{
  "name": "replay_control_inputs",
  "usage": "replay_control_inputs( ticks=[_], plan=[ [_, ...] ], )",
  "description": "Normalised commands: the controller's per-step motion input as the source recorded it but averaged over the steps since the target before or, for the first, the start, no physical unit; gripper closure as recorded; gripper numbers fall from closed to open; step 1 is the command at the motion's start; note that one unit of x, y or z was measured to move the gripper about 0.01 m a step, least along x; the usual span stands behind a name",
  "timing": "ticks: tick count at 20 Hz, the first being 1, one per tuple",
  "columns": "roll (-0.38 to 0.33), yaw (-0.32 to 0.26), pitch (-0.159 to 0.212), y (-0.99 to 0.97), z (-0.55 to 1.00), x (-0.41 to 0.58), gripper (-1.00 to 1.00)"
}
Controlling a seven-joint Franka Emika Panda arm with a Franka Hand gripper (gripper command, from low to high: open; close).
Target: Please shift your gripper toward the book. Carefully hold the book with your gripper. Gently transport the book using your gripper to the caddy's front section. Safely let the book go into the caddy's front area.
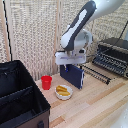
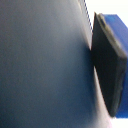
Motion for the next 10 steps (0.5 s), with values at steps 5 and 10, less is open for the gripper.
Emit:
replay_control_inputs(
  ticks=[5,10],
  plan=[
    [0.003,-0.097,0.058,-0.07,0.98,0.515,1.00],
    [0.002,-0.079,0.119,-0.10,0.91,0.385,1.00]
  ],
)
